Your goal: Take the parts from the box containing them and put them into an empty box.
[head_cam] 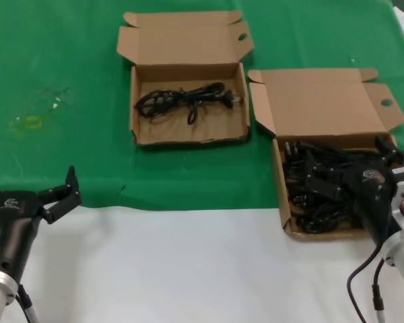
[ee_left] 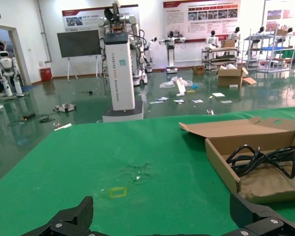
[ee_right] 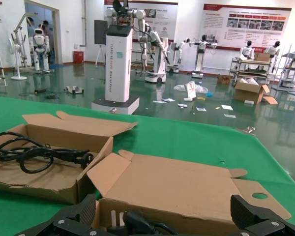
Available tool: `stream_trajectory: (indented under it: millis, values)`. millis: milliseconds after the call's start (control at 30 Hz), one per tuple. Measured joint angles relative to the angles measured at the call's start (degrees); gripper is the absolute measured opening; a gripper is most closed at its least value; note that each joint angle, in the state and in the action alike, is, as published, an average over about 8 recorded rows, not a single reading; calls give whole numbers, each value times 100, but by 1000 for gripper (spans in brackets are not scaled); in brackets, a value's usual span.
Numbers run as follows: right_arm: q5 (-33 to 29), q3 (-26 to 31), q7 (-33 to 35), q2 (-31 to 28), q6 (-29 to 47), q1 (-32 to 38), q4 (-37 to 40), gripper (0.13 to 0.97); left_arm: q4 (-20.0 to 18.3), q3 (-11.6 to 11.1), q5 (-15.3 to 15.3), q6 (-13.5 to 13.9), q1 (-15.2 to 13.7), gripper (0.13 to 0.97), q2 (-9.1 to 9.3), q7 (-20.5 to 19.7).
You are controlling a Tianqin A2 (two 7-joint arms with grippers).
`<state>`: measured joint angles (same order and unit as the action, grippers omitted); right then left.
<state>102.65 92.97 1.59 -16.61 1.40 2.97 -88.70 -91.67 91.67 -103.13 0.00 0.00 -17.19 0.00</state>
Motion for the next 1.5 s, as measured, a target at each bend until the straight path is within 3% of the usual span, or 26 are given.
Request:
stream_trajectory:
  millis: [1500]
  values:
    - [0,0,0,0,0,0,0,966,0,0,0,0,0,966,0,0]
